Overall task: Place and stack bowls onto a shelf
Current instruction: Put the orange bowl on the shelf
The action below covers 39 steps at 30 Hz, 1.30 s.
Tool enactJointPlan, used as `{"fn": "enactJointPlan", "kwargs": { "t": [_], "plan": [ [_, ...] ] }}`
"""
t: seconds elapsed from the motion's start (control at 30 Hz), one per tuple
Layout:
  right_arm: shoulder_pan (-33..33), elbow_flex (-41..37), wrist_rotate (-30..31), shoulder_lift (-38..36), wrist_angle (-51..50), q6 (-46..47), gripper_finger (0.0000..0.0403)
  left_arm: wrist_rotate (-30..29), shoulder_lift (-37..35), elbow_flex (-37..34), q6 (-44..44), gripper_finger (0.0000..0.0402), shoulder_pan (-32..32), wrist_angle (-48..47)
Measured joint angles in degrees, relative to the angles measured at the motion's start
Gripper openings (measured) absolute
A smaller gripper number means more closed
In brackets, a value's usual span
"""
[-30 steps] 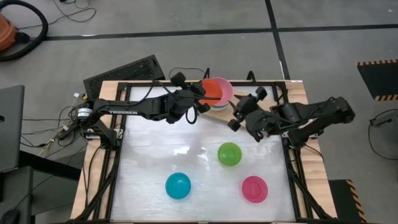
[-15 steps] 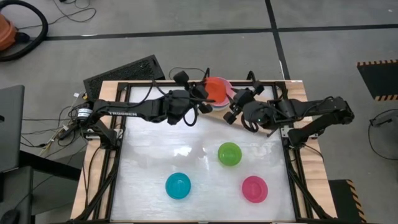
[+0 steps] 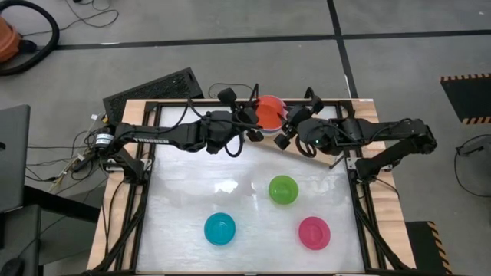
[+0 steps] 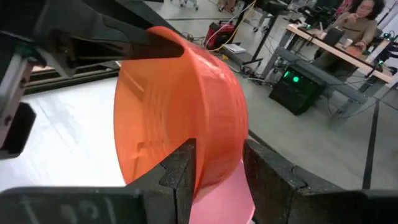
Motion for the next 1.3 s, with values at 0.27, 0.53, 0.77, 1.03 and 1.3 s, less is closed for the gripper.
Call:
{"fn": "enactJointPlan", "kwargs": {
  "t": [0.27, 0.53, 0.77, 1.03, 1.3],
  "plan": [
    [-1.04, 0.0, -1.65, 0.0, -0.21, 0.24, 0.0078, 0.1, 0.02, 0.0, 0.64, 0.0, -0.23, 1.35],
    [-1.13, 0.02, -0.89, -0.04, -0.68, 0.74, 0.0024, 2.59, 0.0, 0.0, -1.4, 0.0004, -0.31, 1.96],
    [-0.95, 0.0, -4.22, 0.09, -2.39, 3.3, 0.0024, 6.58, 0.0, 0.0, -0.63, 0.0064, -0.54, 2.35],
    [-0.92, -0.02, -5.35, 0.1, -2.65, 3.34, 0.0024, 2.83, -0.19, 0.02, 1.18, 0.0173, -1.56, 2.67],
    [-7.09, -0.04, -6.72, -2.07, -8.37, 3.4, 0.0024, -1.94, -5.21, 0.0, 3.08, 0.0224, -3.79, 1.95]
  ]
}}
